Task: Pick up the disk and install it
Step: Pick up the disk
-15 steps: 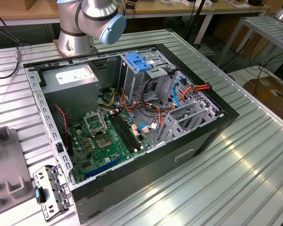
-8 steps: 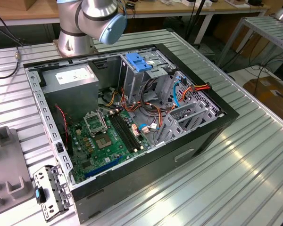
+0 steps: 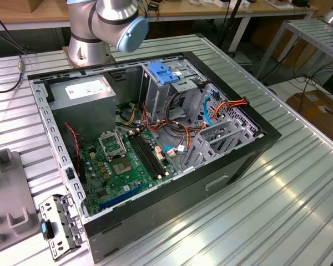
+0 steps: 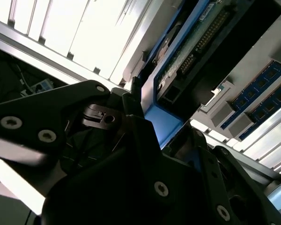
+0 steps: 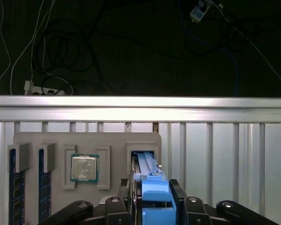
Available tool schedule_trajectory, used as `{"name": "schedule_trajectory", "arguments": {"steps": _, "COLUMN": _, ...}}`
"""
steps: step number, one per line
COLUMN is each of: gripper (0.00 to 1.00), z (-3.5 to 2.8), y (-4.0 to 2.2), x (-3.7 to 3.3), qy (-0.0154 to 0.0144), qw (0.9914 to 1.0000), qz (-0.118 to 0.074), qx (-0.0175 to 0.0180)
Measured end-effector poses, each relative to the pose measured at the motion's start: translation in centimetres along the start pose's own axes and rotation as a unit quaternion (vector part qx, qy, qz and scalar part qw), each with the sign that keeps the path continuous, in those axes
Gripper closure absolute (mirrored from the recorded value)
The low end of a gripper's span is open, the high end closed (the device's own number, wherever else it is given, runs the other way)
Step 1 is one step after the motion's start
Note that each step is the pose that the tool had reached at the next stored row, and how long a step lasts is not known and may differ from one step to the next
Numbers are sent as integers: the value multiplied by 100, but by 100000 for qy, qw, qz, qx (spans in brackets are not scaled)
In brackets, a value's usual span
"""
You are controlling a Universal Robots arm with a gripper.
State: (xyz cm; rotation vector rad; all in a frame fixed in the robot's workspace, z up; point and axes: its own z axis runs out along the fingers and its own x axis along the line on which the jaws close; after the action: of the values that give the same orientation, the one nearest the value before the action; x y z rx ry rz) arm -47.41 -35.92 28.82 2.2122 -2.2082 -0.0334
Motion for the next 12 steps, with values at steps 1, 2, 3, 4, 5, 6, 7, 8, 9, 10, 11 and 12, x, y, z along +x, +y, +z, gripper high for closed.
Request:
{"name": "schedule_trajectory", "arguments": {"steps": 1, "gripper": 54, "z": 1, "y": 0, "x": 0, "qy": 5, "qw": 100000, "qz": 0, "qx": 14}}
{"name": "schedule_trajectory", "arguments": {"steps": 2, "gripper": 54, "z": 1, "y": 0, "x": 1, "qy": 14, "qw": 100000, "qz": 7, "qx": 29}}
{"name": "schedule_trajectory", "arguments": {"steps": 3, "gripper": 54, "z": 1, "y": 0, "x": 3, "qy": 14, "qw": 100000, "qz": 5, "qx": 34}}
{"name": "schedule_trajectory", "arguments": {"steps": 4, "gripper": 54, "z": 1, "y": 0, "x": 4, "qy": 16, "qw": 100000, "qz": 1, "qx": 41}}
{"name": "schedule_trajectory", "arguments": {"steps": 5, "gripper": 54, "z": 1, "y": 0, "x": 5, "qy": 16, "qw": 100000, "qz": 4, "qx": 46}}
{"name": "schedule_trajectory", "arguments": {"steps": 6, "gripper": 54, "z": 1, "y": 0, "x": 7, "qy": 17, "qw": 100000, "qz": 1, "qx": 47}}
{"name": "schedule_trajectory", "arguments": {"steps": 7, "gripper": 54, "z": 1, "y": 0, "x": 8, "qy": 16, "qw": 100000, "qz": 2, "qx": 45}}
{"name": "schedule_trajectory", "arguments": {"steps": 8, "gripper": 54, "z": 1, "y": 0, "x": 7, "qy": 16, "qw": 100000, "qz": 4, "qx": 47}}
{"name": "schedule_trajectory", "arguments": {"steps": 9, "gripper": 54, "z": 1, "y": 0, "x": 8, "qy": 16, "qw": 100000, "qz": 2, "qx": 48}}
{"name": "schedule_trajectory", "arguments": {"steps": 10, "gripper": 54, "z": 1, "y": 0, "x": 8, "qy": 16, "qw": 100000, "qz": 2, "qx": 47}}
{"name": "schedule_trajectory", "arguments": {"steps": 11, "gripper": 54, "z": 0, "y": 0, "x": 8, "qy": 15, "qw": 100000, "qz": 2, "qx": 49}}
{"name": "schedule_trajectory", "arguments": {"steps": 12, "gripper": 54, "z": -1, "y": 0, "x": 8, "qy": 13, "qw": 100000, "qz": 2, "qx": 53}}
